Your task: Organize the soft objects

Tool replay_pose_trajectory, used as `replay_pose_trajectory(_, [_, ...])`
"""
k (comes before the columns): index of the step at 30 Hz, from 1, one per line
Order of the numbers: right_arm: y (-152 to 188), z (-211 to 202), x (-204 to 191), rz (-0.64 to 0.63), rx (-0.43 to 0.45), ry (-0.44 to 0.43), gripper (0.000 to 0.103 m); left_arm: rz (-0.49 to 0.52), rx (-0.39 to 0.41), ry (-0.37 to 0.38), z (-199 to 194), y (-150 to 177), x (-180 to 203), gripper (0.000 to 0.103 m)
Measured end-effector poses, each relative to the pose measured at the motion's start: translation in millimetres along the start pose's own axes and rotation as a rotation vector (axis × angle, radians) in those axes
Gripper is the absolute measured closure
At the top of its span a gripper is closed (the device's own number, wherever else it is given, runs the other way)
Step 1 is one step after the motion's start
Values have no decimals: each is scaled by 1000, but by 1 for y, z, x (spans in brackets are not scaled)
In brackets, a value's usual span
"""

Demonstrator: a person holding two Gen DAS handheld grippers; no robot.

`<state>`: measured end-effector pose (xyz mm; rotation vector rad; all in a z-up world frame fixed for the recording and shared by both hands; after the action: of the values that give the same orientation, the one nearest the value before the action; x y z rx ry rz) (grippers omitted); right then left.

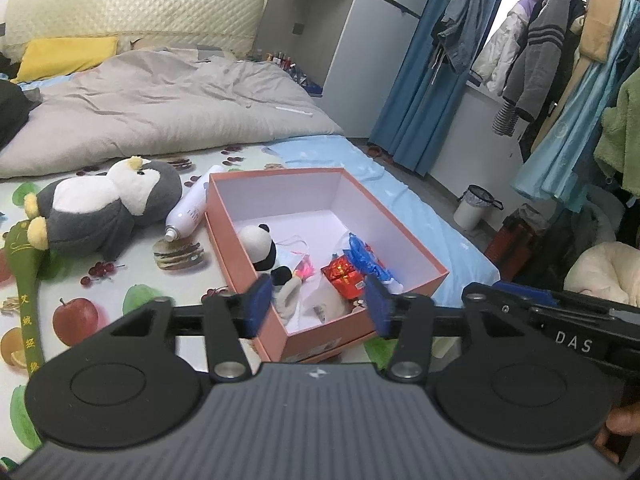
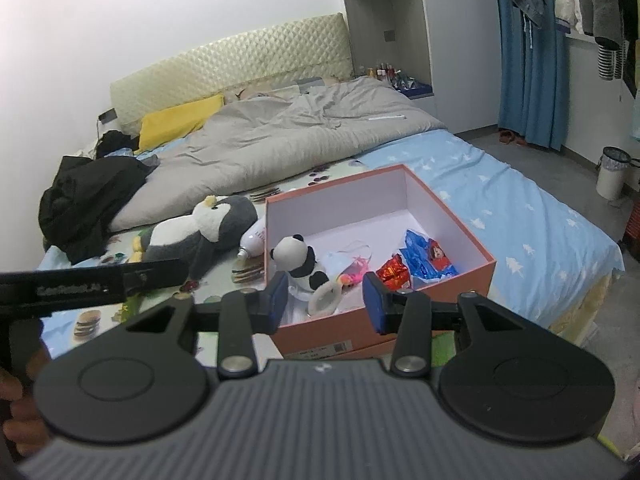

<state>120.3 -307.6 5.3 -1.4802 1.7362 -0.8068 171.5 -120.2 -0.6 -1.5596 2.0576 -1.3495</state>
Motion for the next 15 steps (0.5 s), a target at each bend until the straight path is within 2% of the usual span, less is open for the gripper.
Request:
replay_pose_trajectory(1, [0, 0, 1, 0, 3, 7, 27, 3, 2, -12, 0, -1, -1, 21])
replay_pose_trajectory(2, [-1, 1, 2, 4, 9, 14, 12, 4, 5, -24, 0, -1, -2, 16])
replay_pose_trajectory(4, [-1, 1, 5, 12, 19, 25, 3, 5, 7, -28, -1, -1, -2, 8])
replay_pose_trajectory(7, [-2, 3, 9, 21, 17, 36, 0, 15, -4, -28, 0, -1, -2, 3])
replay_pose_trajectory(15, [1, 6, 12, 21, 11, 39, 0, 38, -20, -64, 5, -2, 0, 0])
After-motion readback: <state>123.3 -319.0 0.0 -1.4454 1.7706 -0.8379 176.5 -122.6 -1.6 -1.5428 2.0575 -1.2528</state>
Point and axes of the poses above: each gripper's, at about its wrist camera, not at the fingertips, and z roughly the way its jaws point, x to its right, y to its underside, the point moved 3 cm from there along z, roughly the way its jaws point, and after that the axes turned 6 degrees about y, right-handed, at the moved point
